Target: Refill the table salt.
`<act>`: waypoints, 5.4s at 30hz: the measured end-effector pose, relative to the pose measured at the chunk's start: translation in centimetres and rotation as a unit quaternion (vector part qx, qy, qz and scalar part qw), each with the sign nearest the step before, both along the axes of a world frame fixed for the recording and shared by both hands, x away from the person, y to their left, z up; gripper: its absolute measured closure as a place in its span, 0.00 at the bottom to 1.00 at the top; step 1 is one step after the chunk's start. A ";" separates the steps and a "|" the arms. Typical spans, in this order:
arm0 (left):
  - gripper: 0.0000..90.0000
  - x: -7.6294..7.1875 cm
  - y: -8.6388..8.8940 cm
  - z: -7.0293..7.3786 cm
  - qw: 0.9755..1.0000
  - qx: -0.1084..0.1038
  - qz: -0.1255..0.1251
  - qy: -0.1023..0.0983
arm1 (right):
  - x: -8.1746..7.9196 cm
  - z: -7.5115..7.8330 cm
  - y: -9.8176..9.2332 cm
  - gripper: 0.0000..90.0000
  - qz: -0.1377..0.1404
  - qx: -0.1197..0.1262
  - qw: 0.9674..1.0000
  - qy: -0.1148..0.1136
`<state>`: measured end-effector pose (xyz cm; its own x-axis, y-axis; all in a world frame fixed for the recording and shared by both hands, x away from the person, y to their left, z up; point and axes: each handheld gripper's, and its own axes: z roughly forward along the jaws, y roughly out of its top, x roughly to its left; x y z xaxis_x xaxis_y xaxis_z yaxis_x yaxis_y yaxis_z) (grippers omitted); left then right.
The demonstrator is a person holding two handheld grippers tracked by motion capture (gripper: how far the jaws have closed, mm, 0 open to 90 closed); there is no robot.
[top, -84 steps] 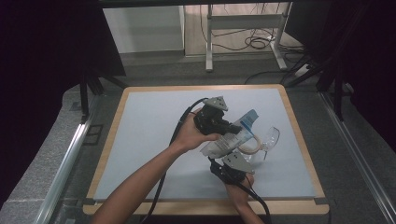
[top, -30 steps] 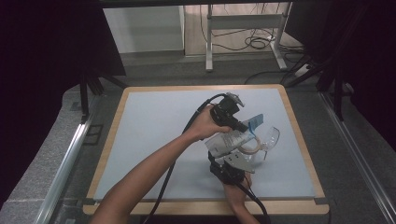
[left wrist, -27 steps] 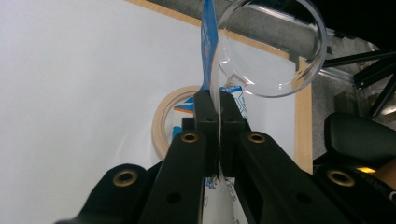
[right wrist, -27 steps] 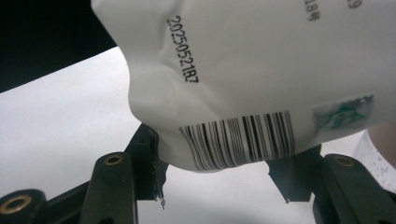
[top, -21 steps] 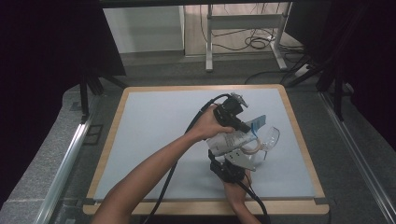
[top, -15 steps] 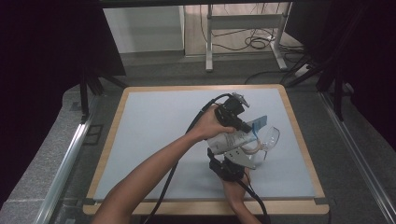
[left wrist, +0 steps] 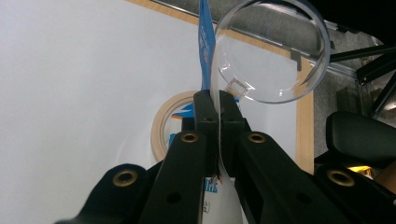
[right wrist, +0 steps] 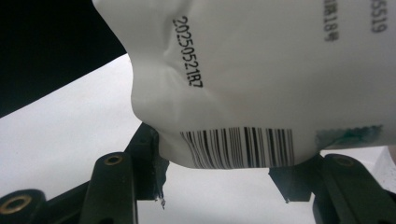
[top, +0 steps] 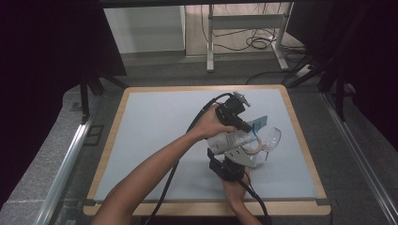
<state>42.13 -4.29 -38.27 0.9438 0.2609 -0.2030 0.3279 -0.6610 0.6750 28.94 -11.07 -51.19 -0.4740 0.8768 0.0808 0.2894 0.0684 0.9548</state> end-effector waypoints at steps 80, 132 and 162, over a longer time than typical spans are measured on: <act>1.00 1.1 -0.8 0.1 0.999 0.017 -0.015 0.030 | -0.1 1.0 0.2 0.52 0.004 -0.013 1.000 -0.005; 1.00 1.3 -1.3 -0.2 0.999 0.026 -0.019 0.035 | -0.1 1.1 0.3 0.53 -0.001 -0.008 1.000 -0.009; 1.00 1.2 -1.6 -0.1 0.999 0.029 -0.022 0.032 | -0.2 1.4 0.2 0.54 -0.002 -0.004 1.000 -0.012</act>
<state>43.28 -5.88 -38.41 0.9398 0.2332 -0.2499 0.3400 -0.7130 0.6133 28.70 -10.88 -49.77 -0.4715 0.8796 0.0628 0.2671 0.0746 0.9608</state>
